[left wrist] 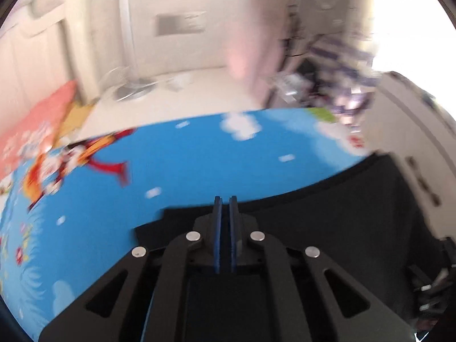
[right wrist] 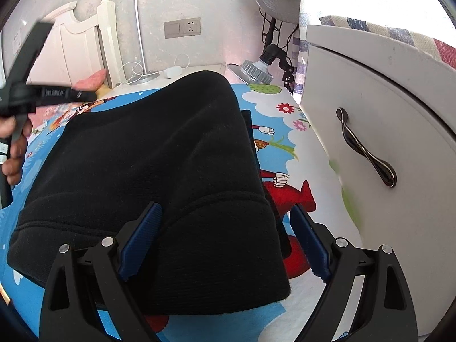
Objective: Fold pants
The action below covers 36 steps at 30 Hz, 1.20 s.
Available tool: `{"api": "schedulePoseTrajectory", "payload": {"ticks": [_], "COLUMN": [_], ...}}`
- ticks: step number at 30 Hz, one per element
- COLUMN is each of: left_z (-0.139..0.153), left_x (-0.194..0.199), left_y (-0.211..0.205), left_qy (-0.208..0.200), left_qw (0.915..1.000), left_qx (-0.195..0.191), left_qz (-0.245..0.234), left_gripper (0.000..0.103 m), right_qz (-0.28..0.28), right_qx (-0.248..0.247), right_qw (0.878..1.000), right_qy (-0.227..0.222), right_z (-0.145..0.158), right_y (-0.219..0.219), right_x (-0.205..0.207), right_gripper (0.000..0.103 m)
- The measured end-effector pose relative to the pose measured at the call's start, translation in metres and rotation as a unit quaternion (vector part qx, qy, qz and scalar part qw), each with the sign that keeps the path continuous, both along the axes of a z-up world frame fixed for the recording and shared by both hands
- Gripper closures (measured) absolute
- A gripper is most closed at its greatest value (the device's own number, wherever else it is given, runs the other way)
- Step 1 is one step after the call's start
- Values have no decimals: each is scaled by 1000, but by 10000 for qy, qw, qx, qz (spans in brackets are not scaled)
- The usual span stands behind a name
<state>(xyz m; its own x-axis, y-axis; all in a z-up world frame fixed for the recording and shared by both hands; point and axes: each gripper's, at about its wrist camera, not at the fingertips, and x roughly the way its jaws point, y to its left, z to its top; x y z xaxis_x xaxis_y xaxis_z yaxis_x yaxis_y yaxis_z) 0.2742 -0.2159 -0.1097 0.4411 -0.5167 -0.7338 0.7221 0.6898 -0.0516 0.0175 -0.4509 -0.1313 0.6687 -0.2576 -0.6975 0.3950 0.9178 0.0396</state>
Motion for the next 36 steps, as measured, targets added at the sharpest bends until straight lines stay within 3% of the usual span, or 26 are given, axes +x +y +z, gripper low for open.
{"api": "schedulePoseTrajectory", "payload": {"ticks": [2, 4, 6, 8, 11, 13, 17, 19, 22, 24, 26, 28, 32, 36], "left_z": [13, 17, 11, 0, -31, -45, -46, -45, -31, -12, 5, 11, -5, -26], "left_x": [-26, -45, -57, -62, -55, -52, -58, -59, -56, -64, -79, -96, -130, -166], "left_y": [-32, -66, -103, -135, -172, -180, -181, -177, -160, -136, -107, -72, -20, 7], "left_qy": [31, 331, 589, 664, 1192, 1443, 1354, 1294, 1334, 1219, 994, 838, 672, 210], "left_qw": [9972, 9901, 9839, 9812, 9767, 9732, 9742, 9753, 9781, 9814, 9847, 9886, 9956, 9988], "left_qx": [-212, -451, -417, -197, 277, 320, 370, 318, -112, -424, -690, -814, -523, -23], "left_qz": [-715, -1287, -1635, -1804, -1765, -1763, -1768, -1763, -1593, -1422, -1252, -947, -403, -432], "left_gripper": [97, 95, 95, 95, 96, 97, 98, 98, 97, 92, 79, 78, 79, 82], "right_qz": [-27, -43, -69, -127, -208, -189, -164, -162, -178, -198, -199, -177, -184, -219], "right_qx": [13, 7, 32, 68, 88, 126, 152, 171, 161, 207, 241, 202, 190, 204], "right_qw": [10000, 10000, 10000, 9999, 9997, 9997, 9997, 9997, 9997, 9996, 9995, 9996, 9997, 9995], "right_qy": [4, 25, 43, 45, 36, 19, 21, 42, 36, 12, 3, 7, 5, -12], "right_z": [0, 0, 1, 0, -1, -1, -2, -1, -2, -2, -3, -2, -2, -2], "right_y": [1, 1, 1, 1, 0, -1, -2, -1, -1, -2, -3, -1, -1, 2], "right_x": [0, 0, 0, -1, -2, -3, -3, -2, -1, -2, -2, -2, -2, -3], "right_gripper": [18, 18, 18, 18, 18, 18, 18, 18, 18, 18, 18, 18, 18, 18]}}
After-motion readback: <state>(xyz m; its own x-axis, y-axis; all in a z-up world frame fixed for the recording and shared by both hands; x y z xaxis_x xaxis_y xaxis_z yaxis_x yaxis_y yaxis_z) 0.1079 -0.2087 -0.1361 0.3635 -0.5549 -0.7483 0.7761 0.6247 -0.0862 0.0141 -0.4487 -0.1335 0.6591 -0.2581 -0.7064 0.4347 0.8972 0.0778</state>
